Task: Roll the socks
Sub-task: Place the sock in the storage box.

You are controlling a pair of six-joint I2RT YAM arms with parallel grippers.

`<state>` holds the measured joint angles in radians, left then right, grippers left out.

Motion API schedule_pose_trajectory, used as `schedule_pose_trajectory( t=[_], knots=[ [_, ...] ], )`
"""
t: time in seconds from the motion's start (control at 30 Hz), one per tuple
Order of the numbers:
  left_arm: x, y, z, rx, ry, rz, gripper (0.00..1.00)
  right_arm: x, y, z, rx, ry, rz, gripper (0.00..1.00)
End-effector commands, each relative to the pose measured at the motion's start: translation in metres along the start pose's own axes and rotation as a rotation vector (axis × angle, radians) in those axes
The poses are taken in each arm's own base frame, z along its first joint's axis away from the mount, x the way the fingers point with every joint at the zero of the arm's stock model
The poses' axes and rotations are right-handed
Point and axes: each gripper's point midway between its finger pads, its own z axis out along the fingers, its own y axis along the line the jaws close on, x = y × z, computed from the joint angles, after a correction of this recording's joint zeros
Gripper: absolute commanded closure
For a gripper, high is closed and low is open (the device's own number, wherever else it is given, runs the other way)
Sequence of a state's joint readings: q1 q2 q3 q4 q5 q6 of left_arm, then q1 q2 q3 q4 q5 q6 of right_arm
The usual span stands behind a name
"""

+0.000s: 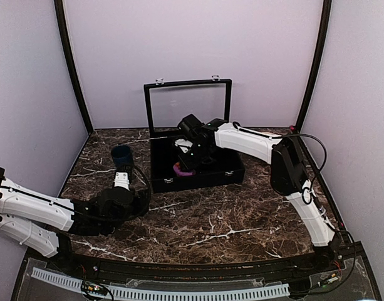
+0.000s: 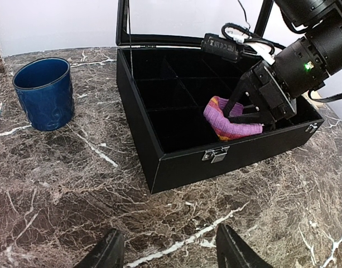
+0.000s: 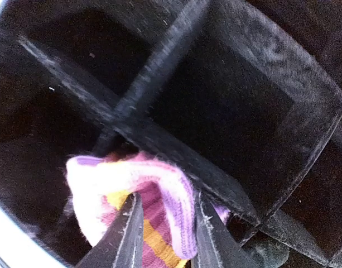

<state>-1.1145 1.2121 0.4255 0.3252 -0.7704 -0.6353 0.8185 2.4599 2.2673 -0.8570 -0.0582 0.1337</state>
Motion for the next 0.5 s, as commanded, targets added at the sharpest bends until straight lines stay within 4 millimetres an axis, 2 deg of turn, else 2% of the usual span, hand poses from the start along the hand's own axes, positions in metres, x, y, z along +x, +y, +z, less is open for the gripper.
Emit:
schedule_pose_trajectory(
  t=[0.0,0.47],
  knots=[
    [-0.002,0.000,0.002,-0.008,-0.011,0.006,0.42,0.007,-0.017,0.006,0.076,0.038,0.007,0.71],
    [0.000,-0.004,0.008,-0.017,-0.004,0.024,0.40,0.027,-0.037,0.025,0.172,0.128,-0.031,0.73]
  ],
)
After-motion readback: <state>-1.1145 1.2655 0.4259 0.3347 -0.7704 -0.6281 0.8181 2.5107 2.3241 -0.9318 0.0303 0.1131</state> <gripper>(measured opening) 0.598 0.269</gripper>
